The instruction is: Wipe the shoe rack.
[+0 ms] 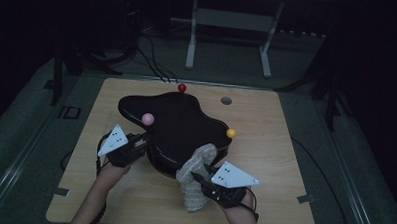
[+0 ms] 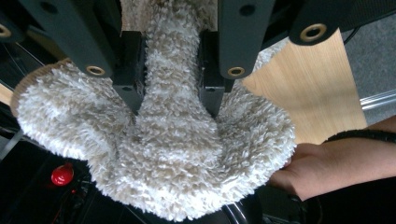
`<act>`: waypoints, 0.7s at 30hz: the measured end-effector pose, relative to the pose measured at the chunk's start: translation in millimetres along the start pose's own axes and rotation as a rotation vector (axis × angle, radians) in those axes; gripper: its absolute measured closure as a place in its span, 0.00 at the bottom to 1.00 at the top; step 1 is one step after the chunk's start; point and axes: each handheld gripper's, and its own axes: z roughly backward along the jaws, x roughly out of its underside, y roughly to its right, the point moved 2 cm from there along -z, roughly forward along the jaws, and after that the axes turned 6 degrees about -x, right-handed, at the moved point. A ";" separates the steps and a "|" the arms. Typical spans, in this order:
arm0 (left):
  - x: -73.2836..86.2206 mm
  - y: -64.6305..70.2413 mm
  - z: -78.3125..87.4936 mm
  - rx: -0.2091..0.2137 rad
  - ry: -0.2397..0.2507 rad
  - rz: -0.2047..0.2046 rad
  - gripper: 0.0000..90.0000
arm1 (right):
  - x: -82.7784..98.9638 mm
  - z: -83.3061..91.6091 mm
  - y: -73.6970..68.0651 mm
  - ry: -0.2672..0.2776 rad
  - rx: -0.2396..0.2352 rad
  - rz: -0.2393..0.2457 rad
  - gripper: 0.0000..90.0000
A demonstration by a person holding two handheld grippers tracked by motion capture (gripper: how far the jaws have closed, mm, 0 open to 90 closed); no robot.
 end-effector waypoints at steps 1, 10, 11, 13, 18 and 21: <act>-0.2 0.2 0.0 -0.002 -0.002 -0.001 0.83 | -2.6 3.3 6.1 0.001 0.003 -0.015 0.77; 0.0 0.4 -0.6 0.004 0.001 0.000 0.83 | 4.2 -0.1 16.6 -0.011 0.008 -0.057 0.77; 0.2 0.3 -0.6 0.006 0.002 -0.001 0.83 | 8.3 -0.3 16.9 -0.027 0.006 -0.054 0.77; 0.1 0.2 -0.6 0.008 0.001 -0.001 0.83 | 7.7 4.0 23.1 -0.020 0.018 -0.068 0.77; 0.5 -0.6 -0.9 0.014 0.005 0.005 0.83 | -1.5 18.3 42.8 0.031 0.094 -0.088 0.77; 0.7 -0.7 -0.9 0.016 0.006 0.006 0.83 | -0.7 16.7 49.4 0.030 0.110 -0.104 0.77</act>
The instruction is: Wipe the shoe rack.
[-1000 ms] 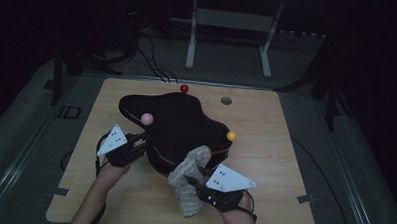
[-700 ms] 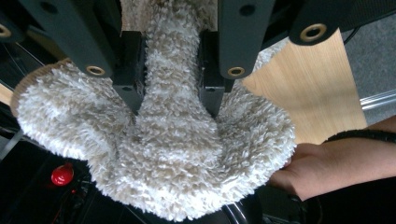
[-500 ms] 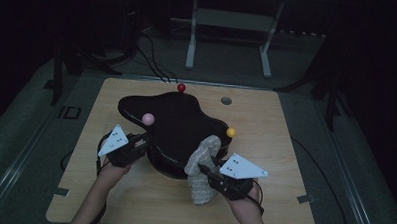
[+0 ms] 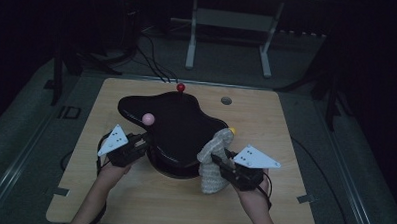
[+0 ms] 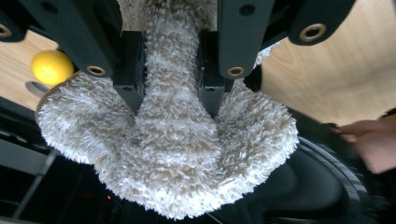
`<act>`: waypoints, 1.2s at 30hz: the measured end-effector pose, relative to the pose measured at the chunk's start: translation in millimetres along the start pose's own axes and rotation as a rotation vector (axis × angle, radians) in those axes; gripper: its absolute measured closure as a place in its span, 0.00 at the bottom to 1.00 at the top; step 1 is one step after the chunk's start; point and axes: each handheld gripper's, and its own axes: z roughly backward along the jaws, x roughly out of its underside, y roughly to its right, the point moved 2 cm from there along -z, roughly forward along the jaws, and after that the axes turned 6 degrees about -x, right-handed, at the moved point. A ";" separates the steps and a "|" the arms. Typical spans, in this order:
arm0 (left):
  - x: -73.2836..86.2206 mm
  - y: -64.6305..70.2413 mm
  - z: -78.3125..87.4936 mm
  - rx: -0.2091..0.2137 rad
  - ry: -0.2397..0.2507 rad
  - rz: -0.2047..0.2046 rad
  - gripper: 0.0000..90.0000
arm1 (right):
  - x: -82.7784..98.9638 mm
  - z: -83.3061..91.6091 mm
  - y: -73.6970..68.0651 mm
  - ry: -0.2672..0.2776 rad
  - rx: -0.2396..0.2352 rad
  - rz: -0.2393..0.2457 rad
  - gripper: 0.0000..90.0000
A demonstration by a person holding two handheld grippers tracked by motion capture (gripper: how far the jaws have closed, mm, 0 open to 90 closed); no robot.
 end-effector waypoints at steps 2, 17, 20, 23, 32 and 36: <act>0.0 0.3 0.1 -0.003 -0.001 -0.001 0.83 | 6.8 -8.9 0.4 -0.032 -0.007 -0.007 0.77; -0.1 -0.2 0.0 0.000 -0.001 0.001 0.83 | 11.0 -20.4 9.0 -0.060 0.019 -0.009 0.77; 0.0 -0.3 0.0 0.001 -0.001 0.002 0.83 | 21.2 -24.7 7.9 -0.076 0.008 -0.020 0.77; 0.1 -0.5 0.0 0.003 0.000 0.001 0.83 | 23.7 -22.5 11.3 -0.091 0.009 -0.019 0.77; -0.2 -0.5 0.0 0.001 -0.004 -0.005 0.83 | 27.6 -28.3 23.2 -0.106 0.036 -0.036 0.77; -0.1 -0.6 -0.1 0.003 -0.004 -0.006 0.83 | 32.4 -24.6 27.4 -0.124 0.036 -0.041 0.77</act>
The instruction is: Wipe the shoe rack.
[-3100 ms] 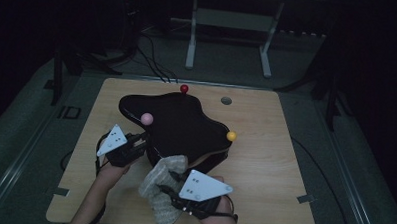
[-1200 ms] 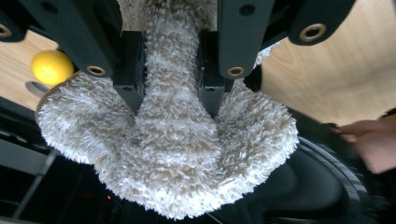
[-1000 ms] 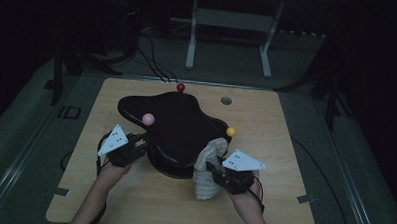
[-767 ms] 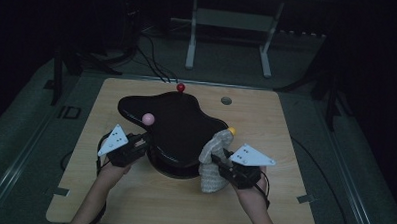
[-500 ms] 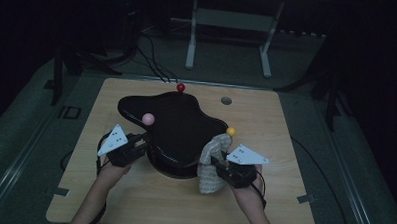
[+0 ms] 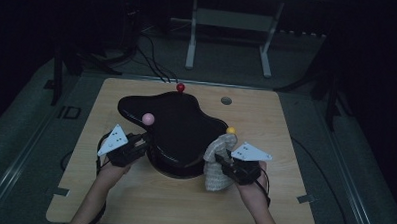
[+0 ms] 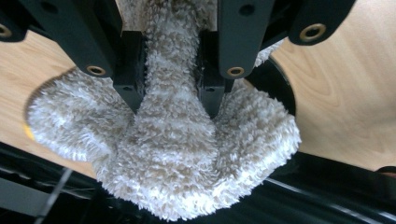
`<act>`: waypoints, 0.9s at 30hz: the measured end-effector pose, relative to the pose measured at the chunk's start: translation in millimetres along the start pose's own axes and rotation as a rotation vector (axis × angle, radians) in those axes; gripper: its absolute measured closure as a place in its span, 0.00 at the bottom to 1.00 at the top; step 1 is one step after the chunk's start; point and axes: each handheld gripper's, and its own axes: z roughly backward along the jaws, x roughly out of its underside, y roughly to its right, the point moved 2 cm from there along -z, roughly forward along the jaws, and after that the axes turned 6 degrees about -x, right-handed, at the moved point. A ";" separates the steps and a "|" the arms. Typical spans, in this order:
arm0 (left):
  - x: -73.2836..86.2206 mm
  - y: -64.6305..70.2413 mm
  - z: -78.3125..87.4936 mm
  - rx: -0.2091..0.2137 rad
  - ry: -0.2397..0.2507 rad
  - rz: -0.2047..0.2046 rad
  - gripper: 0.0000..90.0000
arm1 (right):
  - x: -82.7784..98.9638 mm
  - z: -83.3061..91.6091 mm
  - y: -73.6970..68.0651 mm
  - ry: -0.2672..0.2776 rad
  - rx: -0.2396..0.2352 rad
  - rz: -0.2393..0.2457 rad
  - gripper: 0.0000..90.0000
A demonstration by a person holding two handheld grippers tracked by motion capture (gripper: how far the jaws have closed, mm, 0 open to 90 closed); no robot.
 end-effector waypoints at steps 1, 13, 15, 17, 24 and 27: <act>-0.3 0.2 0.1 -0.002 -0.002 -0.003 0.83 | -0.7 1.6 2.9 0.006 0.008 -0.007 0.77; -0.3 0.0 0.1 -0.001 -0.003 -0.005 0.83 | 6.0 -2.3 16.7 -0.024 0.023 -0.043 0.77; -0.2 -0.2 0.1 0.001 -0.002 -0.006 0.83 | 12.6 -9.5 15.5 -0.053 0.025 -0.035 0.77; -0.3 -0.1 -0.1 0.000 -0.004 -0.007 0.83 | 21.6 -14.6 13.7 -0.085 0.012 -0.037 0.77; -0.4 -0.2 -0.1 0.002 -0.005 -0.007 0.83 | 19.8 -7.3 32.3 -0.063 0.073 -0.062 0.77; -0.2 -0.6 -0.1 0.006 -0.003 -0.009 0.83 | 33.0 -19.4 34.2 -0.127 0.060 -0.069 0.77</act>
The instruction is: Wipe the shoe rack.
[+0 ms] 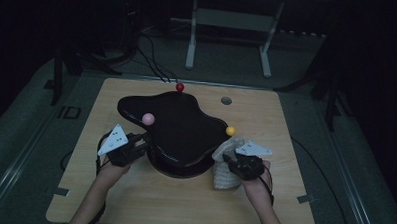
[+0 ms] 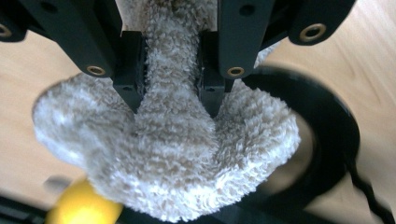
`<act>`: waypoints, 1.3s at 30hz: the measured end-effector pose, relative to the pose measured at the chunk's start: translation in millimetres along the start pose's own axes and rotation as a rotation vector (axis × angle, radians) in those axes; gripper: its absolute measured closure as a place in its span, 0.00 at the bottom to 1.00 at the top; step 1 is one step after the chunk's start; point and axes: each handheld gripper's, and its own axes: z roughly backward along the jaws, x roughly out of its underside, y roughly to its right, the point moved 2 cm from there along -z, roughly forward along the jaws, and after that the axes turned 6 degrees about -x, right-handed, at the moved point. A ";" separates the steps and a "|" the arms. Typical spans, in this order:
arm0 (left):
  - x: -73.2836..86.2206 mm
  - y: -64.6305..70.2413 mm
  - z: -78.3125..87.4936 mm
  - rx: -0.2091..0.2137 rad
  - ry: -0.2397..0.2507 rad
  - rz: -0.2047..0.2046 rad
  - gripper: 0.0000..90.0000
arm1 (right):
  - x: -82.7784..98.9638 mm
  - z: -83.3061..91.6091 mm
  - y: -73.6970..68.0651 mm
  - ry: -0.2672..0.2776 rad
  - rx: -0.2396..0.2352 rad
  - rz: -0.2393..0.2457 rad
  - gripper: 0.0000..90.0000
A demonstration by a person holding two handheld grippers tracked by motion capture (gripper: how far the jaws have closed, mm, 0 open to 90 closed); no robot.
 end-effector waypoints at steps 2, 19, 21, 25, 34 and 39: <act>0.0 -0.1 0.0 0.001 -0.001 0.001 0.83 | 7.9 -5.0 -0.6 -0.031 -0.012 0.008 0.77; -0.2 -0.7 -0.2 0.008 -0.005 -0.003 0.83 | -0.5 -0.4 36.8 0.007 0.061 -0.071 0.77; -0.1 -0.9 -0.2 0.011 -0.004 -0.003 0.83 | -8.2 6.0 43.7 0.039 0.087 -0.080 0.77; 0.1 -1.3 -0.3 0.014 -0.003 -0.002 0.83 | -16.8 7.9 53.4 0.093 0.124 -0.114 0.77; 0.5 -1.6 -0.3 0.016 -0.002 0.002 0.83 | 4.0 -18.2 42.6 0.032 0.082 -0.109 0.78; 0.5 -1.1 -0.3 0.011 -0.002 0.000 0.83 | 21.4 -29.7 22.8 -0.009 0.014 -0.077 0.78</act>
